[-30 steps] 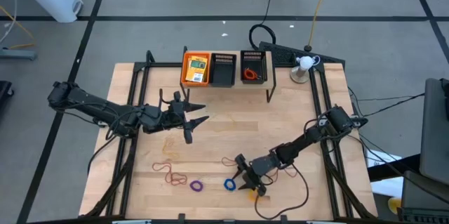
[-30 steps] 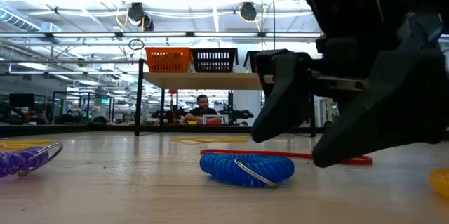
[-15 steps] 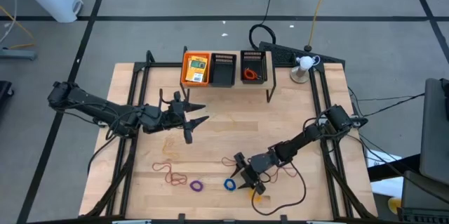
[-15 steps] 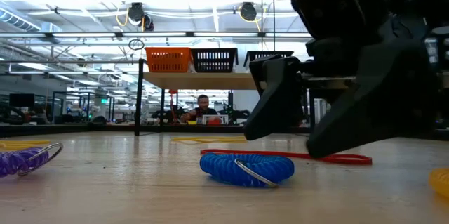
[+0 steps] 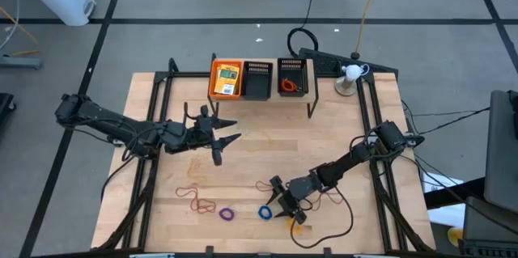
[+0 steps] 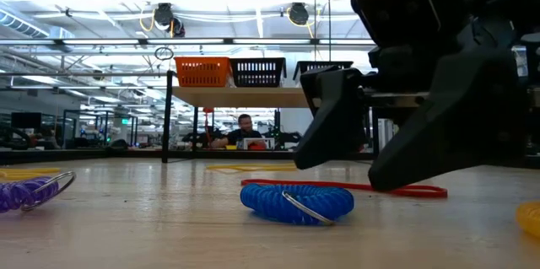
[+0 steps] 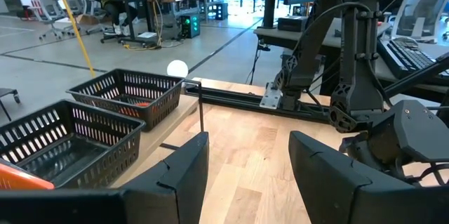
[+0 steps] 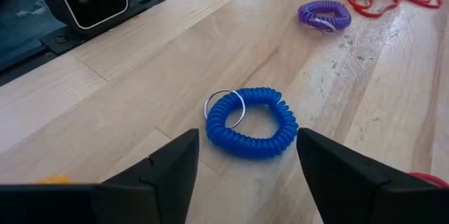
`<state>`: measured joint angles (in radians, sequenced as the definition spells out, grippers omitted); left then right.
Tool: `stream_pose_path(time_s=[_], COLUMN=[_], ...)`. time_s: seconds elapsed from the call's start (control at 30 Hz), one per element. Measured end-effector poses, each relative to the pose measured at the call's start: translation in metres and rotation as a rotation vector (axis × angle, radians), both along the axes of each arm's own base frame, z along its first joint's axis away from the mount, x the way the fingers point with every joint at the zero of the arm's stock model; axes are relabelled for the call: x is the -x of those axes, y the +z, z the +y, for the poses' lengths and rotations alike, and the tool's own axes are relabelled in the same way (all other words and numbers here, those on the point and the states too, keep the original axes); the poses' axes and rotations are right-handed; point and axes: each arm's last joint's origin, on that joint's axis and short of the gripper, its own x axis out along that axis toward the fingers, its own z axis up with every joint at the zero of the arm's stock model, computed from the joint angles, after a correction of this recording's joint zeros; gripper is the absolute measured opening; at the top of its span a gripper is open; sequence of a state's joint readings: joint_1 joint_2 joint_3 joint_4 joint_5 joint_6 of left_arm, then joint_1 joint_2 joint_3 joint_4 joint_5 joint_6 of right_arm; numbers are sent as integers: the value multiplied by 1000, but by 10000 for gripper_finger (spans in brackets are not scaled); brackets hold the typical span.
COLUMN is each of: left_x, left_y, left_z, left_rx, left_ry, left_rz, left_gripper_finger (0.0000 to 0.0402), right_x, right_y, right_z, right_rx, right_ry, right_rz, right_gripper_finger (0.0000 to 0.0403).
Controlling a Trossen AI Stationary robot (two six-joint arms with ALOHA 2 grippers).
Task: Pick & Place Office Desk Supplies
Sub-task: Put the blue spring keychain into the right black bin on the shelf
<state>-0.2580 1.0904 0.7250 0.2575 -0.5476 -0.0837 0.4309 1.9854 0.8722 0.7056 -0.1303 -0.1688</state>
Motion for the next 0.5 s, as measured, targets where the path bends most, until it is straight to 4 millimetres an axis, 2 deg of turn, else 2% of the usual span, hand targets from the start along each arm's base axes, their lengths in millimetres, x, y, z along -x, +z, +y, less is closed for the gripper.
stream_pose_path(time_s=[0.17, 0.3, 0.5], left_x=[0, 0, 0], left_y=[0, 0, 0], left_z=[0, 0, 0], left_rx=[0, 0, 4], left_ry=[0, 0, 1], left_rz=[0, 0, 0], left_gripper_finger=[195, 195, 195], right_x=[-5, -19, -41], right_y=[2, -1, -13], right_z=[3, 12, 22], right_rx=[27, 88, 51], right_ry=[9, 42, 46], right_rz=[44, 48, 42], right_gripper_finger=[216, 218, 226])
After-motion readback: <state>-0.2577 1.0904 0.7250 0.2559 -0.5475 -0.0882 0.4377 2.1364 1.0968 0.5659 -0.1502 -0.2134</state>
